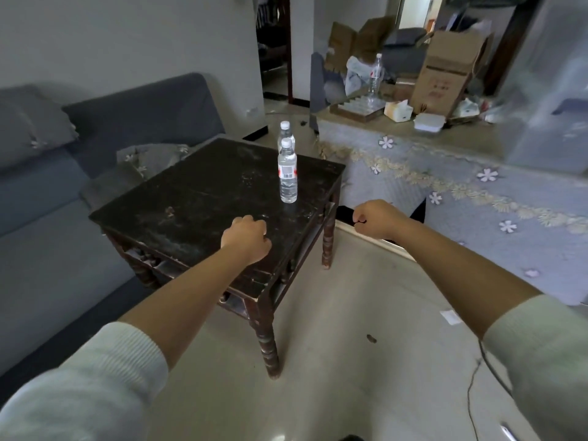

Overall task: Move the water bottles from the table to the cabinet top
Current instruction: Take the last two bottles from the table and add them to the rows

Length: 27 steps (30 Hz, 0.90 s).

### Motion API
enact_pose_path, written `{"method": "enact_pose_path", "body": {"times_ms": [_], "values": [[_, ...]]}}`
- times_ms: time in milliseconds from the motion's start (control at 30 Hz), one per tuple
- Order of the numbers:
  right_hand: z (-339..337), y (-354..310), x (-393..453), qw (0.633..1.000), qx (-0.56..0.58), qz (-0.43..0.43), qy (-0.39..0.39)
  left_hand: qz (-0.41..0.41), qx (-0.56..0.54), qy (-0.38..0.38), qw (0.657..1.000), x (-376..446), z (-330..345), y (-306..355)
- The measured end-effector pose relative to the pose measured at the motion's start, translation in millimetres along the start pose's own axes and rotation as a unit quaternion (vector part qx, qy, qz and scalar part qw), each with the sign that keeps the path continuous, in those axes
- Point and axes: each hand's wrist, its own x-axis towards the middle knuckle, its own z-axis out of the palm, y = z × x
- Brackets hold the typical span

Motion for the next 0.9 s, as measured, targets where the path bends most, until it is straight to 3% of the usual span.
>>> {"method": "enact_pose_path", "body": {"times_ms": [500, 767, 900], "values": [[-78, 82, 271, 0.997, -0.002, -0.080, -0.001, -0.046, -0.124, 0.080, 0.988, 252, -15, 55], [-81, 75, 380, 0.994, 0.016, -0.106, -0.018, -0.072, -0.144, 0.105, 0.981, 340, -15, 53], [-77, 53, 428, 0.993, 0.007, -0.116, -0.008, -0.035, -0.133, 0.073, 0.988, 380, -11, 37]]}}
